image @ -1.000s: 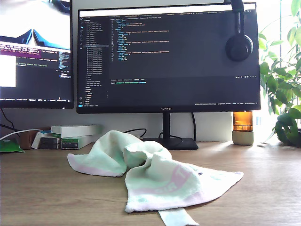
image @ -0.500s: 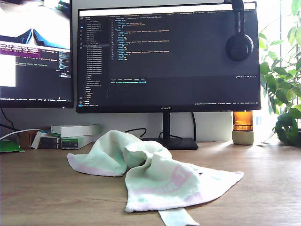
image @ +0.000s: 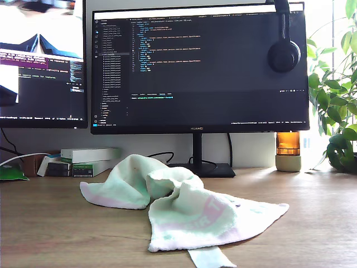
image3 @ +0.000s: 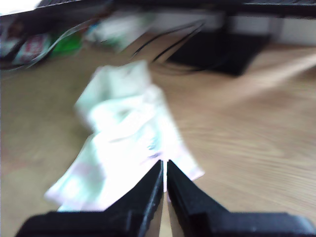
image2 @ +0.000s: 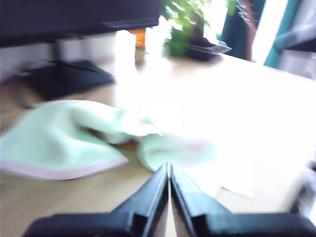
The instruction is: Fold the tea towel to a neat square and place it to the right
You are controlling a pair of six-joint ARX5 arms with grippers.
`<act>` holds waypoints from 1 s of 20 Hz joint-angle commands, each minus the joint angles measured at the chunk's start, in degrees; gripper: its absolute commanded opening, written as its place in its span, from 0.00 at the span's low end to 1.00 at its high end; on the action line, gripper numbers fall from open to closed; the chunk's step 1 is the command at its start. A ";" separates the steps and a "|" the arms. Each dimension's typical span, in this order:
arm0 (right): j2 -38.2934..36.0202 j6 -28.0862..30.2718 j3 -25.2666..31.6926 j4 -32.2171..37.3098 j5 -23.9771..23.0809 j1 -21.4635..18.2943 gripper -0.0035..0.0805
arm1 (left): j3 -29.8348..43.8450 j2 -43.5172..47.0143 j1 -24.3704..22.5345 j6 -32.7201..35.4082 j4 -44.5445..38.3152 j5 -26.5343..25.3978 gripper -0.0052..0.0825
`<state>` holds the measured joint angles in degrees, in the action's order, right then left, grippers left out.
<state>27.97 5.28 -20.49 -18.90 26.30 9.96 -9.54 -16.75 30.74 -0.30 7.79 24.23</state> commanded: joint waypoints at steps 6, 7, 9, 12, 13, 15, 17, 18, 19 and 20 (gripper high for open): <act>20.31 14.12 -8.24 -10.78 2.03 4.59 0.03 | -8.15 -19.37 13.20 4.00 1.16 -5.77 0.03; 22.45 15.96 -8.79 -11.39 2.19 4.66 0.03 | -9.51 -22.08 14.75 4.92 1.18 -7.13 0.03; 26.03 19.17 -9.29 -12.28 2.32 4.66 0.03 | -11.82 -26.73 16.90 8.22 1.18 -8.52 0.03; 29.79 23.28 -9.38 -12.72 2.36 4.66 0.03 | -15.15 -33.27 17.81 16.02 1.09 -8.66 0.03; 30.56 23.28 -9.51 -12.70 2.49 4.66 0.03 | -15.91 -35.26 17.81 17.46 1.11 -8.52 0.03; 31.47 23.74 -9.62 -11.78 3.21 4.66 0.03 | -16.52 -39.34 17.81 22.36 0.20 -7.58 0.08; 31.50 23.74 -9.64 -9.75 3.17 4.66 0.03 | -16.76 -43.39 17.81 25.35 -1.33 -6.14 0.26; 31.50 23.71 -9.64 -8.63 3.19 4.66 0.03 | -16.79 -45.27 17.81 26.53 -2.58 -5.03 0.35; 31.50 23.71 -9.64 -7.91 3.19 4.66 0.03 | -16.83 -46.95 17.81 27.78 -3.76 -4.20 0.39; 31.50 23.71 -9.64 -7.54 3.19 4.66 0.03 | -16.85 -48.65 17.81 28.79 -4.96 -3.91 0.39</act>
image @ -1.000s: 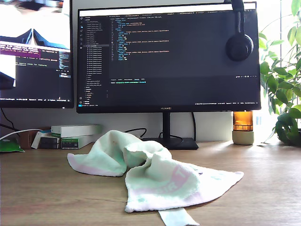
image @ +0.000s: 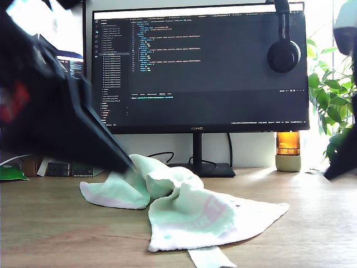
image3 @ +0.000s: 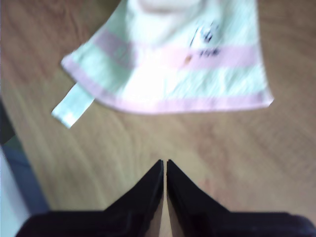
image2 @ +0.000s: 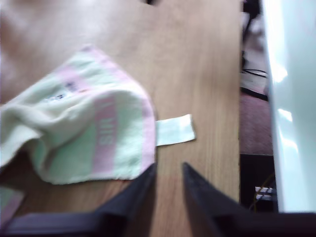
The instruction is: Fold the tea towel to a neat square and place it to the right
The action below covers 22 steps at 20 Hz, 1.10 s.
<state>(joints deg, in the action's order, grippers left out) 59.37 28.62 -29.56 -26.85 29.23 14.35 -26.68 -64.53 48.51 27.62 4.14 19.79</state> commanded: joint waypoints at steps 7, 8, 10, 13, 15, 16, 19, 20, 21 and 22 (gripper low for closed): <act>0.09 0.37 -0.57 0.59 0.26 0.26 0.03 | -1.20 -10.58 0.04 2.86 -6.49 1.84 0.43; 0.09 0.37 -0.57 0.61 0.26 0.26 0.03 | -1.79 -12.11 0.02 2.82 -6.49 1.86 0.43; 0.09 0.37 -0.57 0.63 0.26 0.26 0.03 | -2.89 -14.80 -0.02 2.82 -6.82 2.12 0.43; 0.09 0.37 -0.57 0.63 0.26 0.26 0.03 | -5.44 -19.02 -0.02 2.43 -6.84 2.97 0.43; 0.09 0.35 -0.57 0.63 0.26 0.26 0.03 | -7.10 -21.88 -0.02 2.43 -6.86 2.97 0.43; 0.09 0.37 -0.57 0.63 0.26 0.26 0.03 | -7.85 -23.37 -0.02 2.43 -6.82 2.97 0.43; 0.09 0.37 -0.57 0.66 0.26 0.26 0.03 | -9.57 -27.15 -0.02 2.43 -6.75 2.89 0.43; 0.09 0.37 -0.57 0.68 0.26 0.26 0.03 | -9.88 -28.17 -0.02 2.45 -6.64 2.86 0.43; 0.09 0.35 -0.57 0.68 0.28 0.26 0.03 | -10.05 -28.87 -0.02 2.71 -6.29 2.38 0.43; 0.09 0.35 -0.57 0.68 0.28 0.26 0.03 | -10.32 -29.31 -0.04 2.89 -5.70 1.55 0.43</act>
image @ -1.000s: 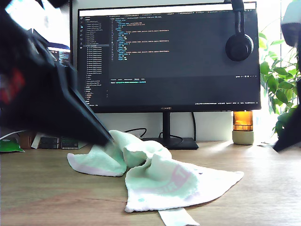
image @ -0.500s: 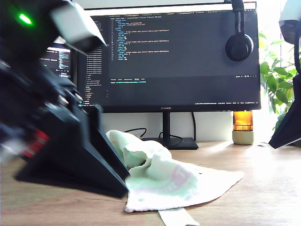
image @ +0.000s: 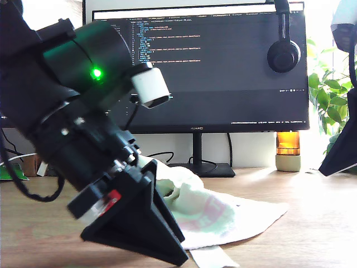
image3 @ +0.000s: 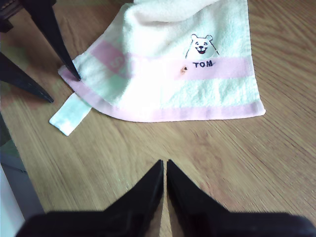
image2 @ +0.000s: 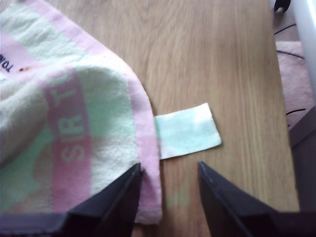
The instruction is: Fold the tea towel to a neat square and place it to the right
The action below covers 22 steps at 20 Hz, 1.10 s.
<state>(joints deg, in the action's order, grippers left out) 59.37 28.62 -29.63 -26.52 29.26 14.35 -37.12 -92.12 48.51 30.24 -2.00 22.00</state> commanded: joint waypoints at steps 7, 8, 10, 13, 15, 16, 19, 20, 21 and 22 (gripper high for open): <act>0.09 0.35 -0.50 0.35 0.44 0.28 0.03 | -1.31 -1.77 -2.71 0.28 1.11 -3.04 0.43; 0.09 0.35 -0.50 0.35 0.44 0.28 0.03 | -1.57 -1.77 -3.19 0.33 1.18 -3.04 0.43; 0.09 0.35 -0.50 0.35 0.44 0.28 0.03 | -1.70 -1.77 -4.04 1.51 2.69 -2.82 0.43; 0.09 0.35 -0.50 0.61 0.44 0.28 0.03 | -1.70 -1.99 -4.15 1.75 6.84 -0.98 0.43; 0.09 0.35 -0.50 1.22 0.46 0.28 0.03 | -1.70 -2.05 -4.11 2.05 7.72 0.20 0.39; 0.09 0.33 -0.50 1.60 0.48 0.28 0.03 | -1.70 -2.05 -3.96 2.89 7.80 0.26 0.30; 0.09 0.37 -0.50 2.95 0.63 0.68 0.03 | -1.90 -2.05 -3.87 2.97 7.96 0.17 0.02; 0.09 1.36 -0.50 3.96 0.76 1.62 0.04 | -1.97 -2.03 -3.87 3.26 8.04 0.02 0.04; 0.09 5.01 -0.50 4.94 0.76 2.97 0.05 | -2.14 -2.01 -3.87 3.23 8.55 0.00 0.04; 0.09 9.40 -0.50 6.08 0.31 3.89 0.09 | -2.56 -2.01 -3.87 3.23 9.77 -0.07 0.04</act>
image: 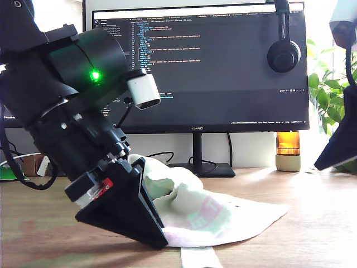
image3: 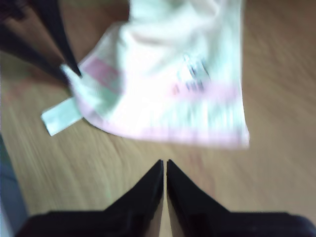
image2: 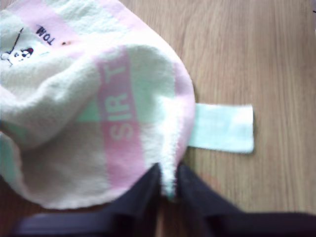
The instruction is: Fold the tea towel to a neat square and place it to the right
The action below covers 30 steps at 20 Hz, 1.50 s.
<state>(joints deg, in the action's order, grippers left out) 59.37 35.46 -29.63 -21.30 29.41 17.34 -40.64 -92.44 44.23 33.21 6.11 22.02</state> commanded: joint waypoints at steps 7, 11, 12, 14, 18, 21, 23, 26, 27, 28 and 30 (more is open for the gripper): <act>0.09 17.79 -0.50 3.26 -4.70 4.85 0.33 | -6.56 0.11 0.35 -0.94 15.91 -2.03 0.04; 0.15 25.03 -0.50 2.54 -5.99 6.36 0.36 | -11.72 2.95 0.35 -1.99 20.74 -1.70 0.04; 0.52 25.03 -0.50 2.47 -5.99 7.10 0.36 | -12.83 3.65 0.35 -2.03 21.33 -1.38 0.04; 2.36 25.53 -0.50 2.14 -6.01 7.96 0.36 | -14.73 5.16 0.35 -2.45 22.01 -0.92 0.04; 7.98 27.78 -0.50 4.13 -6.54 9.18 0.36 | -17.31 6.93 0.35 -2.82 25.51 -0.20 0.04; 11.91 27.80 -0.50 6.43 -9.51 9.16 0.36 | -17.35 7.67 0.35 -2.82 28.59 -0.20 0.04; 13.84 27.80 -0.50 8.85 -10.47 9.16 0.36 | -17.35 8.63 0.35 -2.82 29.62 -0.13 0.04; 16.39 27.58 -0.50 10.80 -10.49 9.25 0.36 | -17.35 10.49 0.13 -2.82 29.88 0.02 0.04; 17.03 27.58 -0.50 11.37 -10.49 9.27 0.36 | -17.35 11.04 -0.02 -2.82 29.90 0.02 0.04; 17.44 27.58 -0.50 12.09 -10.51 9.27 0.36 | -17.35 11.65 -0.13 -2.84 30.01 0.02 0.04; 17.88 27.58 -0.50 13.05 -10.56 9.27 0.36 | -17.35 12.74 -0.35 -2.82 29.99 0.02 0.04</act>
<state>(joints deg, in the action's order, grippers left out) 76.73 63.05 -29.67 -8.71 18.87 26.22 -58.59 -80.09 44.07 30.46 36.07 21.61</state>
